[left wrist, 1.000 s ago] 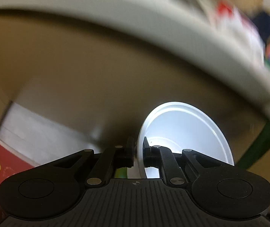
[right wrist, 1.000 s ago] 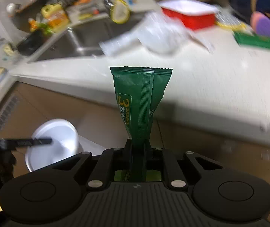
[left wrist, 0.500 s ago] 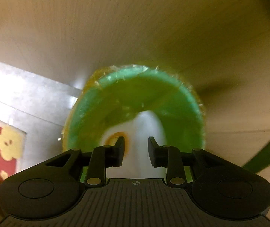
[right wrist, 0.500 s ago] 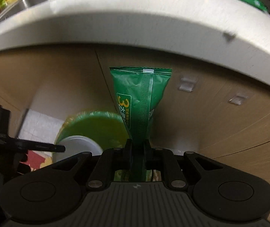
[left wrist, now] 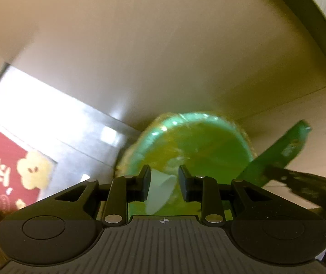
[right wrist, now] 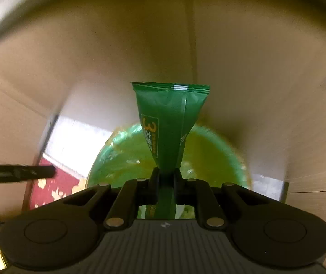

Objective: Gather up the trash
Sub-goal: 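Carry the sachet and bowl with both grippers over the green-lined bin, then open the left gripper to drop the bowl while the right drops the sachet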

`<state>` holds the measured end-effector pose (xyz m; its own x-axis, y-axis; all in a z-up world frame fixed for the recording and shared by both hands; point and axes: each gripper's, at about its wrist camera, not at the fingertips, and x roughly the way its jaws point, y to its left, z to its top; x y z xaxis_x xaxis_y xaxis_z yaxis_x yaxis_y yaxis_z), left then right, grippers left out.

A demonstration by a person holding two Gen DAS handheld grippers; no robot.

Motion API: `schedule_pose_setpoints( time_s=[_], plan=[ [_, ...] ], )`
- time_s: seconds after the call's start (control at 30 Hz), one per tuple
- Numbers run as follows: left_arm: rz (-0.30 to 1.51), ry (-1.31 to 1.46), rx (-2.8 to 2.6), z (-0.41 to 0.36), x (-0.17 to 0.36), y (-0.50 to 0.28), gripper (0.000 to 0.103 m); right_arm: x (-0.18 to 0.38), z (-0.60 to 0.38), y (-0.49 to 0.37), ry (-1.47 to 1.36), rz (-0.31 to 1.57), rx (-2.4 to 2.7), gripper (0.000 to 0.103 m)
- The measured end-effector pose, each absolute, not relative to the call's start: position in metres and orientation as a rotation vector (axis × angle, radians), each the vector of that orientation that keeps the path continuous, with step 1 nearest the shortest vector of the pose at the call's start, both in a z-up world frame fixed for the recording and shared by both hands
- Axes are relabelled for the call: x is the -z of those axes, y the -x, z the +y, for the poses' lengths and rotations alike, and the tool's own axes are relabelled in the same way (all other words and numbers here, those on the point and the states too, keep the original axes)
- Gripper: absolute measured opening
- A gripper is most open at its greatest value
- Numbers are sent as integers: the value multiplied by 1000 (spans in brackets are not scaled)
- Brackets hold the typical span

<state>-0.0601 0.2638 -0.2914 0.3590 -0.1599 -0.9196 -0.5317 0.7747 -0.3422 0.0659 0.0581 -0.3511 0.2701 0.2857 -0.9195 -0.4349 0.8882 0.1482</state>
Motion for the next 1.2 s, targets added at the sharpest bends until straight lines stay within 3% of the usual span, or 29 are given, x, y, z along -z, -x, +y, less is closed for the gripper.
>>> schedule_pose_setpoints(
  time_s=[0.2,0.43,0.77,1.0,1.1,1.13,1.2],
  plan=[
    [1261,620,-224,254,301,61,30,385,74,-60,153,1271,-487,11],
    [1386,479,-59,194,360,40,30,363,50,-57,173,1235,-432,11],
    [1450,280,-163,129,511,-13,30,415,-11,-63,158,1219,-462,11],
    [1626,27,-176,115,595,-26,33,435,-40,-45,81,1223,-471,11],
    [1659,-13,-237,121,620,-31,24,441,-56,-48,53,1235,-461,11],
    [1666,-11,-237,122,627,-33,17,445,-60,-50,42,1240,-455,11],
    [1648,82,-188,127,635,-39,17,447,-67,-52,18,1251,-440,11]
  ],
)
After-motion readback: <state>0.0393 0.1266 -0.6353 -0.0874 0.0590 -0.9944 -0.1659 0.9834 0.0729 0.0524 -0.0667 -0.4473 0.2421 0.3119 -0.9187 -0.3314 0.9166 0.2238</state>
